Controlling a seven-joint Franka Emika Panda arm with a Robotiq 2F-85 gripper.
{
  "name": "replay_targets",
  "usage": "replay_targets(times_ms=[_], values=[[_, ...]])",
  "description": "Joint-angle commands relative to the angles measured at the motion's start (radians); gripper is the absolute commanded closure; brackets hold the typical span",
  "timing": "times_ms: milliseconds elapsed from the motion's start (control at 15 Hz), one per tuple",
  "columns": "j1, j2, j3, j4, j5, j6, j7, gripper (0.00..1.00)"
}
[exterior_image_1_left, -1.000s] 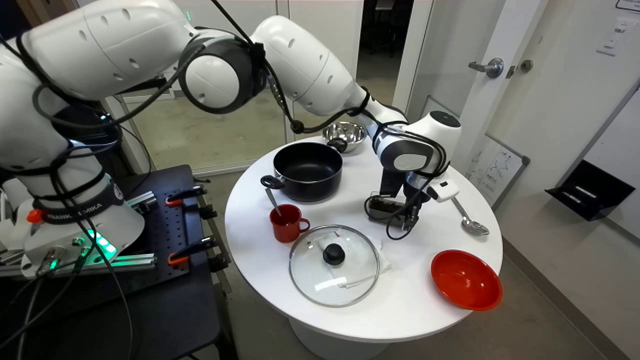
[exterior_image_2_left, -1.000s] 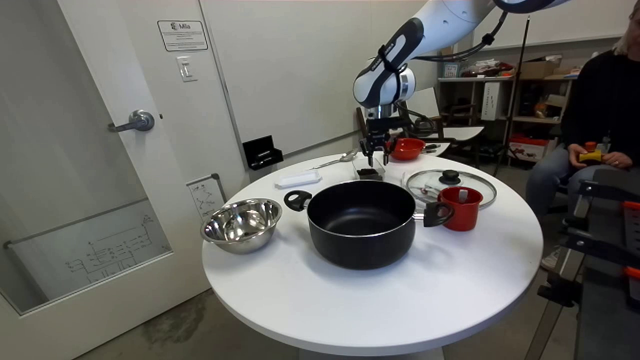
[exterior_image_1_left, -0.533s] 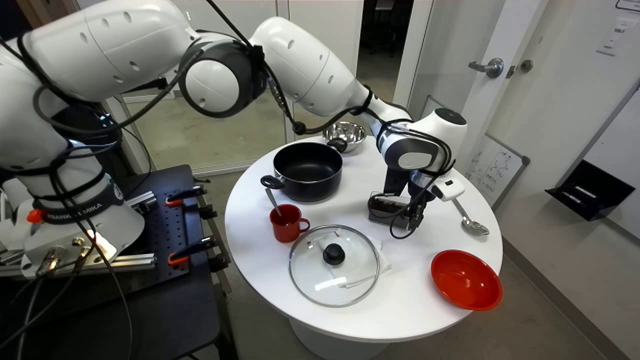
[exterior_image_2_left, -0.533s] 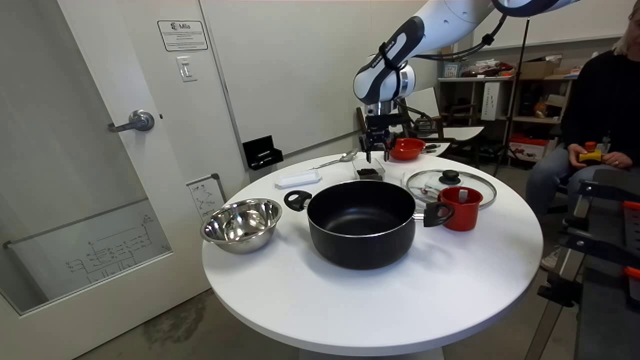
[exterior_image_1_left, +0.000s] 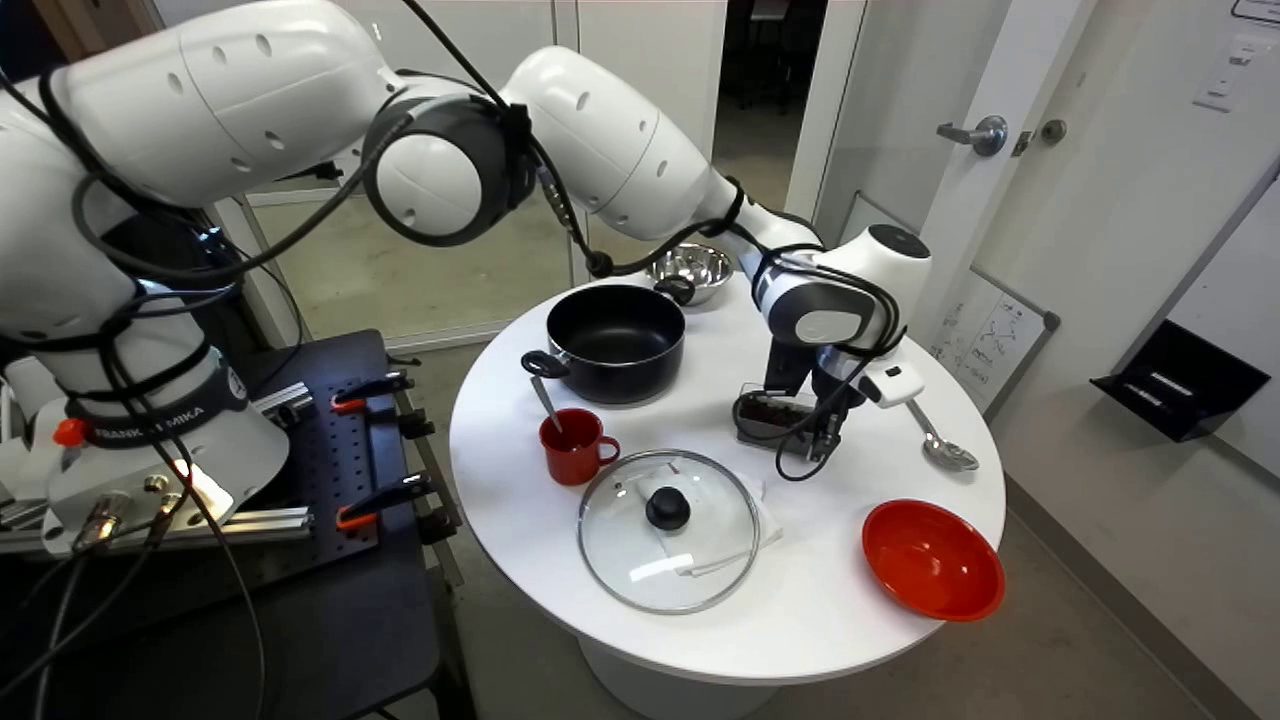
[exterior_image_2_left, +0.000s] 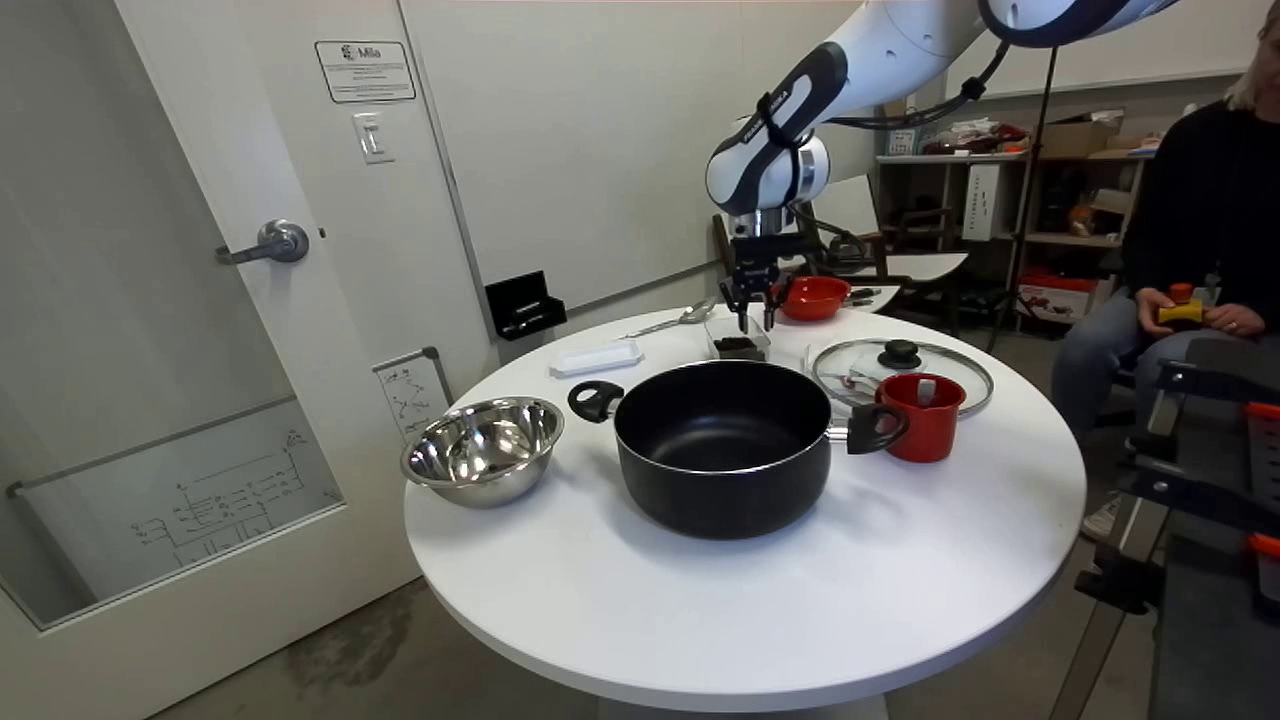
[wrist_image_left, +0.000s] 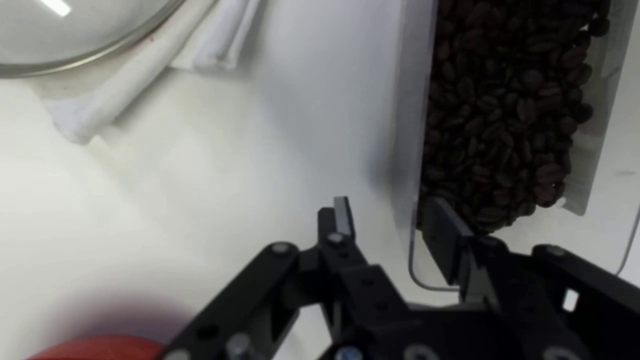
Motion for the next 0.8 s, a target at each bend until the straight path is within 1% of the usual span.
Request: replay_targets(times_ms=[0, 133, 333, 533, 733], values=[[0.001, 0.038, -0.001, 0.069, -0.01, -0.042, 0.023, 0.88], [0.0, 0.041, -0.001, 0.078, -0.009, -0.054, 0.024, 1.0], [-0.011, 0.041, 0.006, 0.103, 0.0, -0.091, 0.029, 1.0], [-0.028, 0.036, 0.02, 0.13, 0.012, -0.154, 0.027, 0.99], [-0.036, 0.042, 0.026, 0.159, 0.015, -0.184, 0.037, 0.99]])
